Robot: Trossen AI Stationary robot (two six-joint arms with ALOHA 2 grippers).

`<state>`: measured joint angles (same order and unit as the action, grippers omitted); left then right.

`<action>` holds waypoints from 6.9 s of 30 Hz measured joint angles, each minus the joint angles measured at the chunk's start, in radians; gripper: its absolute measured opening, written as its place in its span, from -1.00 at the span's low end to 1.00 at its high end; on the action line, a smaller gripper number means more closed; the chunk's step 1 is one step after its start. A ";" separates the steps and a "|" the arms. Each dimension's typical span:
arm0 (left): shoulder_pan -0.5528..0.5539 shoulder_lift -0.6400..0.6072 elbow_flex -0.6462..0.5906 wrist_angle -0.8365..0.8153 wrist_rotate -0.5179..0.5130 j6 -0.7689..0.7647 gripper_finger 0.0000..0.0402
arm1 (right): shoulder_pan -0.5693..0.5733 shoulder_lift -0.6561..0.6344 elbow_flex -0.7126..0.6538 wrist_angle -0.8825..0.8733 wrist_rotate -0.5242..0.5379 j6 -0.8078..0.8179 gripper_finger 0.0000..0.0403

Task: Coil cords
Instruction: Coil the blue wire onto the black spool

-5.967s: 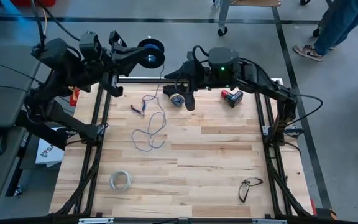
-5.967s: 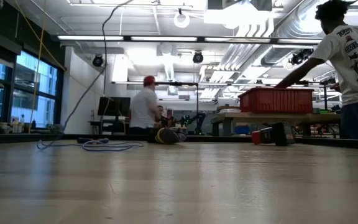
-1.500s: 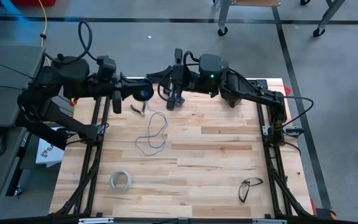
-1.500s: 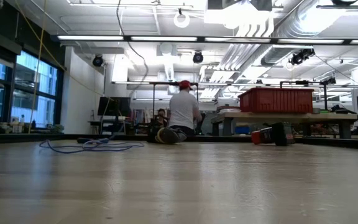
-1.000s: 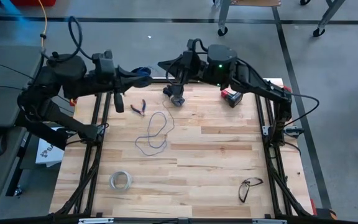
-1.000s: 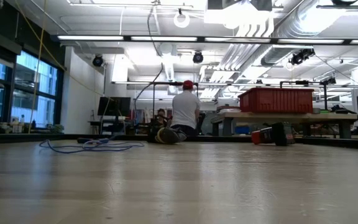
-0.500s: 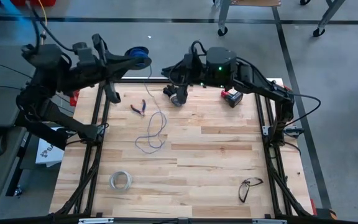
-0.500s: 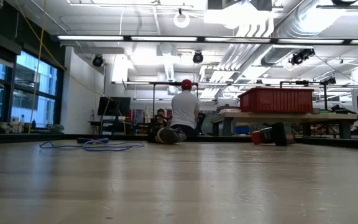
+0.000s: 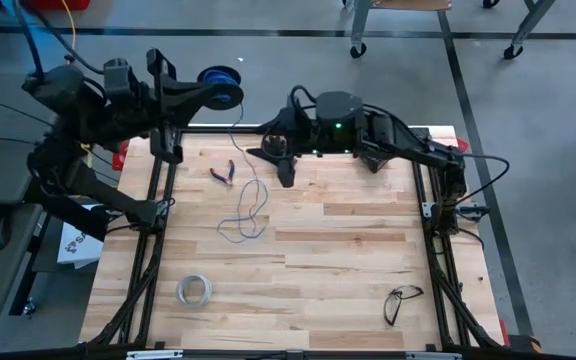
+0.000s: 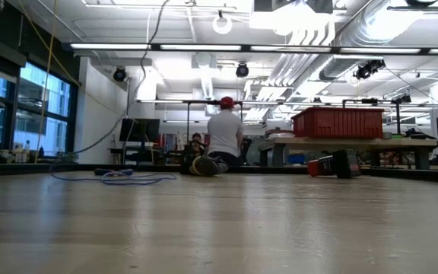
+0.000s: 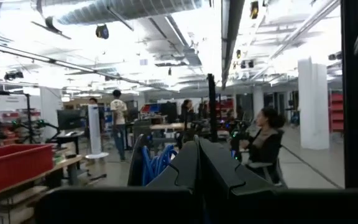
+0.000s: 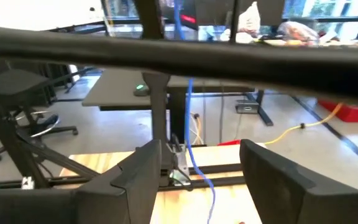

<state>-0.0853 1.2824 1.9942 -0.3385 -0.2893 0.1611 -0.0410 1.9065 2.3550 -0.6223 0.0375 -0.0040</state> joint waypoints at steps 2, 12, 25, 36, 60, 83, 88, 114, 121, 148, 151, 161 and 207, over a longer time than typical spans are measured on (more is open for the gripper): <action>0.000 0.007 0.000 -0.001 0.000 -0.004 -0.99 | -0.001 0.013 0.000 0.015 -0.030 -0.001 0.05; 0.000 0.024 -0.001 0.056 0.000 -0.046 -0.99 | 0.000 0.037 0.000 0.056 -0.077 -0.022 0.06; 0.000 0.054 -0.001 0.105 0.000 -0.074 -0.99 | 0.003 0.036 0.000 0.074 -0.080 -0.022 -0.32; 0.000 0.050 -0.001 0.121 -0.001 -0.145 -0.99 | 0.049 0.036 0.000 0.074 0.015 -0.089 -0.98; -0.003 0.073 0.000 -0.112 0.187 -1.034 -1.00 | 0.139 0.091 0.000 0.403 0.118 -0.338 -1.00; -0.003 0.030 0.000 -0.324 0.330 -1.102 -1.00 | 0.095 0.064 -0.001 0.336 0.111 -0.447 -1.00; -0.003 0.020 0.000 -0.394 0.341 -1.101 -1.00 | 0.068 0.062 0.000 0.304 0.109 -0.449 -1.00; 0.034 0.018 -0.002 -0.734 -0.034 -0.487 -1.00 | -0.010 0.018 0.000 0.094 0.155 -0.415 -1.00; 0.030 0.010 -0.002 -0.614 -0.030 -0.331 -1.00 | -0.012 0.010 0.000 0.020 0.177 -0.371 -1.00; 0.030 0.003 -0.002 -0.474 -0.188 0.174 -1.00 | -0.011 -0.022 0.000 -0.016 0.205 -0.284 -0.96; 0.030 -0.007 0.000 -0.467 -0.199 0.150 -1.00 | -0.011 -0.025 0.000 -0.035 0.216 -0.277 -0.83; 0.031 -0.026 0.000 -0.346 -0.121 -0.001 -1.00 | -0.012 -0.026 0.000 -0.088 0.195 -0.180 -0.08; 0.040 -0.047 -0.001 -0.088 0.071 -0.125 -1.00 | 0.002 0.012 -0.002 -0.004 -0.102 0.062 -0.44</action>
<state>-0.0456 1.2358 1.9934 -0.4263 -0.2188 0.0360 -0.0389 1.9189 2.3535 -0.6259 -0.0643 0.0578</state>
